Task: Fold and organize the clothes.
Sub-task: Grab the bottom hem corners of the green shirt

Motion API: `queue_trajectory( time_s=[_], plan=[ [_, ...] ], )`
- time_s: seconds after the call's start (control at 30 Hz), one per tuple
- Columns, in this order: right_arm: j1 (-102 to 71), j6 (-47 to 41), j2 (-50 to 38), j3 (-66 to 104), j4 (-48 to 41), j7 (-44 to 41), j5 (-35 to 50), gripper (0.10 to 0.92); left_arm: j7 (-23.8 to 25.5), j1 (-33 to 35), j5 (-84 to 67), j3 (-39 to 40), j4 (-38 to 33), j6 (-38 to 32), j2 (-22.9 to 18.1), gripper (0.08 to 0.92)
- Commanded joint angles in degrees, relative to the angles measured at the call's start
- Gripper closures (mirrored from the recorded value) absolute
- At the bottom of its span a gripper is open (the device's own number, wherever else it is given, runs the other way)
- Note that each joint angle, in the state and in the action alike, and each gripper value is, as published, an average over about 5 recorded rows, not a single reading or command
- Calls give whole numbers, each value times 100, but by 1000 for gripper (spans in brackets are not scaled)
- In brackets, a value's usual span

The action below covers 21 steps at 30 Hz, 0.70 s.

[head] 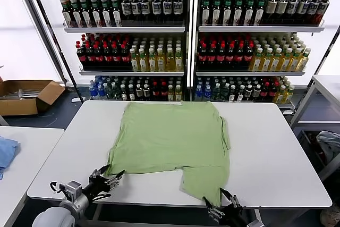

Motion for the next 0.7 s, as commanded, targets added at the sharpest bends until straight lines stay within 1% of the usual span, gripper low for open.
queue_trajectory(
  time_s=[0.03, 0.23, 0.37, 0.43, 0.53, 0.7],
  plan=[
    [26, -119, -11, -110, -34, 48, 5, 605, 16, -43, 35, 124, 86, 105, 36, 498],
    [-29, -42, 16, -68, -3, 20, 30, 778, 21, -21, 43, 118, 101, 62, 47, 671],
    [-90, 114, 51, 12, 96, -41, 181, 885, 0, 35, 20, 99, -60, 42, 30, 784],
    [-149, 262, 73, 92, 179, -115, 293, 913, -28, 86, 6, 64, -215, 33, 21, 841],
    [-331, 581, 116, 319, 322, -288, 494, 918, -83, 230, -17, -20, -542, 36, 20, 897],
    [-933, 945, 168, 791, 671, -540, 893, 918, -181, 558, -3, -167, -1093, 89, -12, 913]
  ],
)
